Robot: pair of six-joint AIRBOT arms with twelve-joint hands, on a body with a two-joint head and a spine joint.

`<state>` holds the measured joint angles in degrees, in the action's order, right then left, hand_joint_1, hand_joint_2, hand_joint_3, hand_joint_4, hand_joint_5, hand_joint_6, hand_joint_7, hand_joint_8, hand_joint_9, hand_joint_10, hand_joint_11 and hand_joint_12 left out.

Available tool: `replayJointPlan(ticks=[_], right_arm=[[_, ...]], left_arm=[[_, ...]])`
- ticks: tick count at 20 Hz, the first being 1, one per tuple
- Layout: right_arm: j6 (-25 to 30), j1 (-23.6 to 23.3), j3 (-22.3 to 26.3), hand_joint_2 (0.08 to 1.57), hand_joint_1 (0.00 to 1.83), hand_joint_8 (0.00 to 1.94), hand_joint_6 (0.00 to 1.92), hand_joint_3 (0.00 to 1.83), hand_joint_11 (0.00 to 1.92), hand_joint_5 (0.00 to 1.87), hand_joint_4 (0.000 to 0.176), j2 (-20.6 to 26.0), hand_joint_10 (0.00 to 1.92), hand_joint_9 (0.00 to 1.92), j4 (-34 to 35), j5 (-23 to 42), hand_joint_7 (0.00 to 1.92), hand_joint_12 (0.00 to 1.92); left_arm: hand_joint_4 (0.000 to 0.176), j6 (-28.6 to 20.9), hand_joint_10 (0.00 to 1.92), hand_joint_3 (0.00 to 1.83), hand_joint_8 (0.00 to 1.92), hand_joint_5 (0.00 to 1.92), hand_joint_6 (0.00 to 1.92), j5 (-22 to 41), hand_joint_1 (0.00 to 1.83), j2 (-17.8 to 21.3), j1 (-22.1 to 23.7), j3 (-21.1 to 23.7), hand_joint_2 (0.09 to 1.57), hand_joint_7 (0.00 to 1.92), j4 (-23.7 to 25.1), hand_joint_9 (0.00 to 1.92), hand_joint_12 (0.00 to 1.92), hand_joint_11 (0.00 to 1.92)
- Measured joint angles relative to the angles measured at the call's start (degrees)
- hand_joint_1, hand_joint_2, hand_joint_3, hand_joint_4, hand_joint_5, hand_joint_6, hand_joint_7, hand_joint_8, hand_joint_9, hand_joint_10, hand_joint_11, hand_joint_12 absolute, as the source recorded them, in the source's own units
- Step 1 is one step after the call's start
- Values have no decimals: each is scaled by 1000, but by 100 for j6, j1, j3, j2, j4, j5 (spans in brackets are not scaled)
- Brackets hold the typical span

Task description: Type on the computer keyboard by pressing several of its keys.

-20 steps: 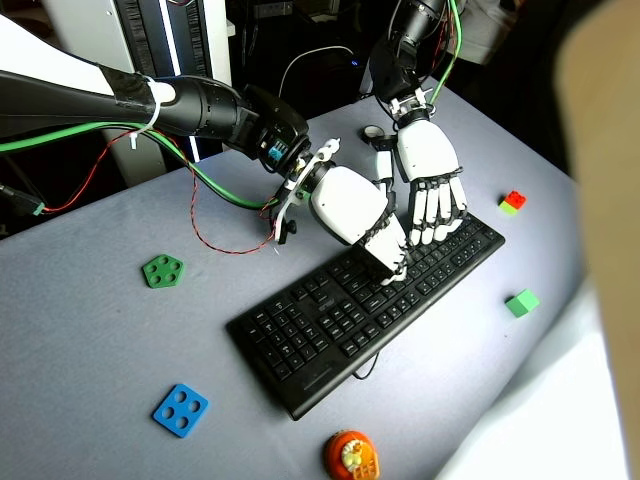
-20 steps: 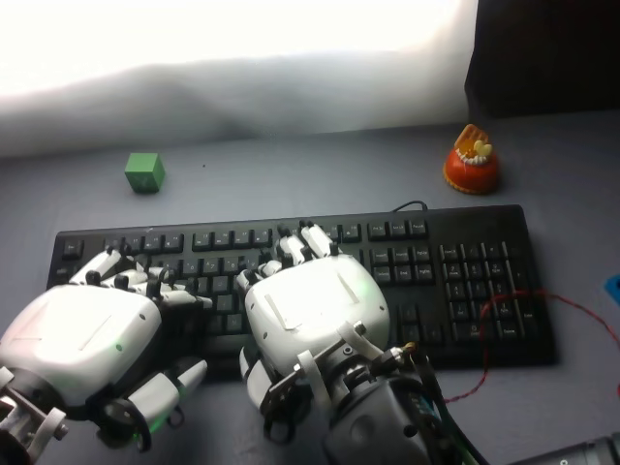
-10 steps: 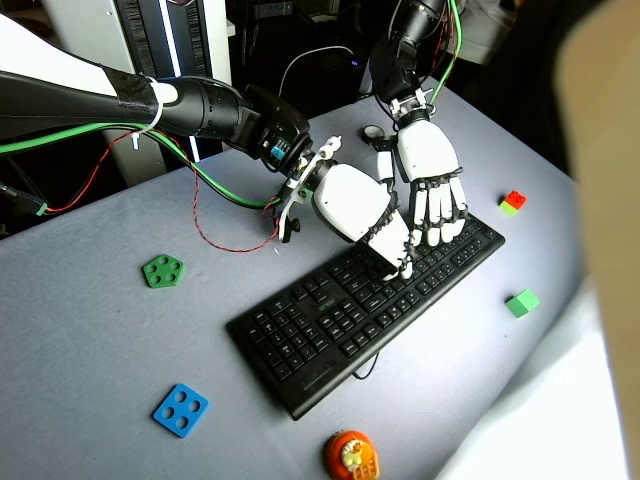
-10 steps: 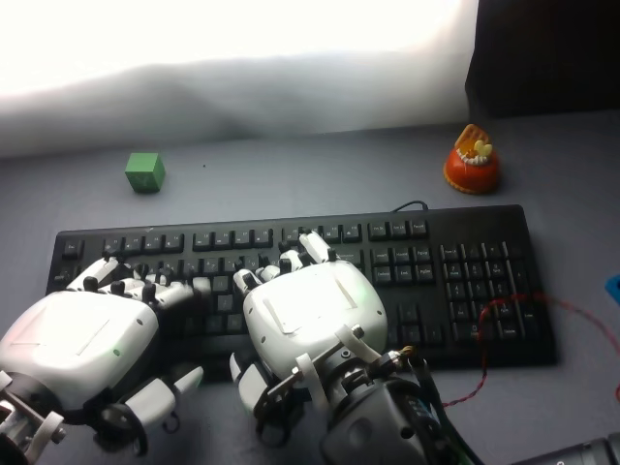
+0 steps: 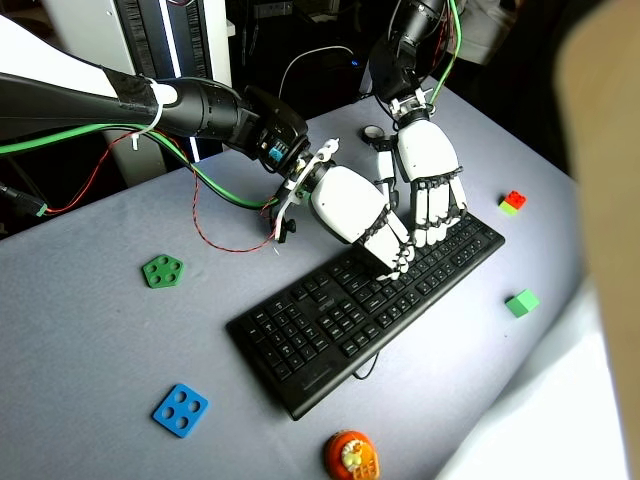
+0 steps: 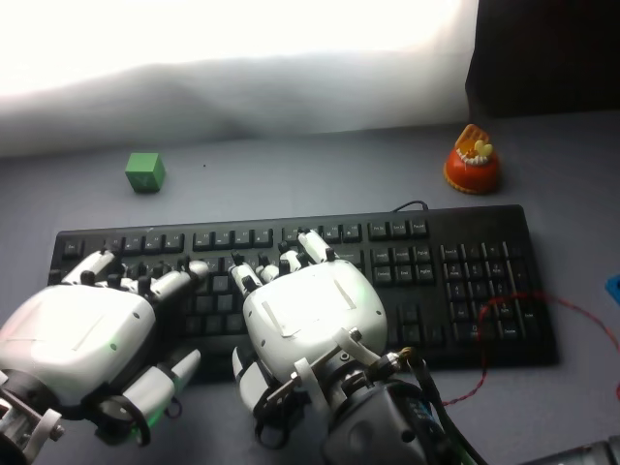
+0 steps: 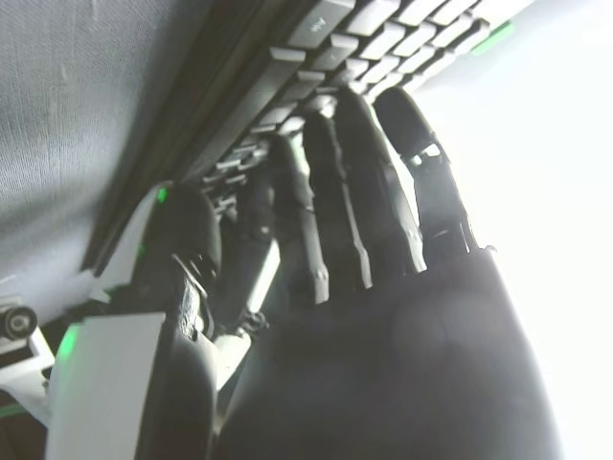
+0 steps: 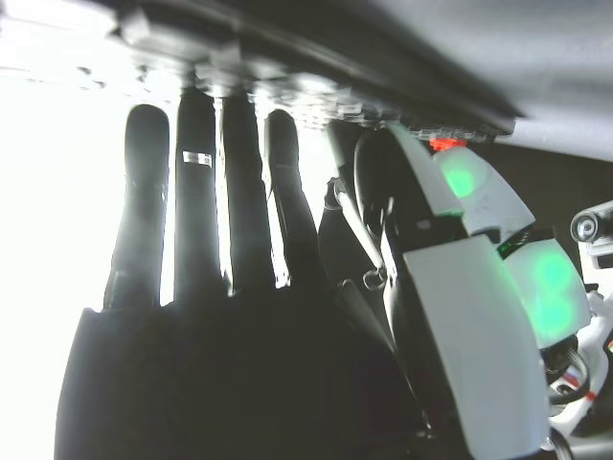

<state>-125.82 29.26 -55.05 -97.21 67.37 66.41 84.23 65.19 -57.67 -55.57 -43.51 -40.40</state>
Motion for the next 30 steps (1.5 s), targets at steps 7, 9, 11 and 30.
replayJointPlan(ticks=[7,9,11,30], right_arm=[[-90,-129,483,1423,445,9,321,4,0,238,0,656,659,246,-555,345,434,1576],[-149,-140,682,1424,416,7,324,3,0,246,0,879,654,231,-575,105,434,1551],[-7,-184,750,1400,467,9,338,0,0,280,0,1080,653,241,-544,-120,443,1562],[-48,-365,1182,1379,489,13,326,0,0,310,0,1464,678,267,-568,-313,469,1597]], left_arm=[[0,168,3,2,0,287,9,638,497,-391,24,-199,1484,398,-94,537,1328,40],[0,214,0,0,0,207,1,643,500,-586,46,-306,1471,354,-79,515,1338,9],[0,238,3,0,8,227,15,647,423,-684,70,-420,1413,378,-76,521,1360,3],[0,289,5,27,4,243,4,839,680,-719,105,-455,1254,388,-74,499,1297,0]])
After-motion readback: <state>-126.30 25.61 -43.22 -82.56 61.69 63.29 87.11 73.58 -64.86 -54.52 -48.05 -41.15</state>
